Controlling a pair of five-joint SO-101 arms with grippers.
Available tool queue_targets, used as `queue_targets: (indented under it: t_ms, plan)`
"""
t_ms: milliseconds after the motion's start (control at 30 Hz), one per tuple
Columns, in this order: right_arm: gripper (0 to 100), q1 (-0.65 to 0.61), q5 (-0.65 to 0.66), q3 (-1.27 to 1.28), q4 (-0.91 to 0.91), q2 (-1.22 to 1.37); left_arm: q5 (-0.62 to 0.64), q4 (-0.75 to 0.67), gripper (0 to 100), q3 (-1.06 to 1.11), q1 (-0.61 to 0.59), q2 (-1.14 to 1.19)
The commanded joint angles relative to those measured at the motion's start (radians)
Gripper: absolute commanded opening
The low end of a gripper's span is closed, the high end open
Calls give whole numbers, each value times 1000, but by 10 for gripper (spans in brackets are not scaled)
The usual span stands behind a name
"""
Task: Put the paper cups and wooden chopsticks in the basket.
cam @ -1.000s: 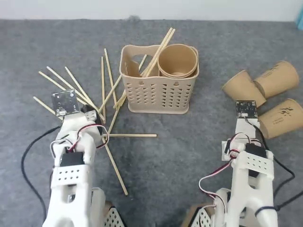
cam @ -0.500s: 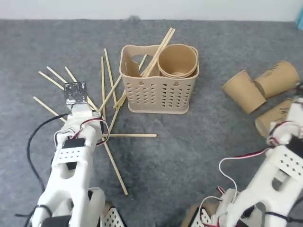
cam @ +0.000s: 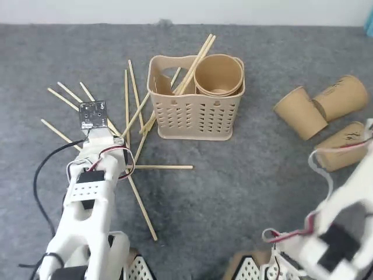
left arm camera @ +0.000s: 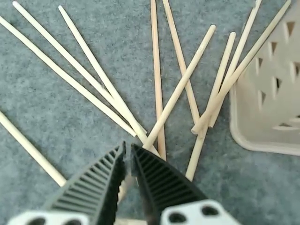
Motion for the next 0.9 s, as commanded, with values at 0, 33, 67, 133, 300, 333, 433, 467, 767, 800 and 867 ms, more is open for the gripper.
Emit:
queue_targets:
  t_ms: [0,33,67,133,300,333,433,467,767,800,867]
  plan:
    - [8,27,-21,-193,-35,196,-11,-21,12,-42,-6,-3]
    - [8,33,-25,-239,-36,255,-11,-21,12,-42,-6,-3]
    - [8,38,-38,-282,-36,309,-11,-21,12,-42,-6,-3]
    - [8,53,-89,-353,-28,414,-12,-23,12,-42,-5,-3]
    - [8,41,-130,-523,127,601,-12,-25,12,-42,0,-2]
    - [8,36,-133,-559,163,622,-12,-25,12,-42,0,-2]
    - [8,21,-135,-635,262,653,-12,-25,12,-42,2,-2]
    - [8,13,-135,-652,297,653,-12,-25,12,-42,2,-2]
    - [8,-110,-193,-717,530,624,-12,-25,12,-42,2,-2]
    - [8,-125,-199,-717,553,615,-12,-25,12,-42,2,-2]
    - [8,-160,-199,-717,615,588,-12,-25,12,-42,2,-2]
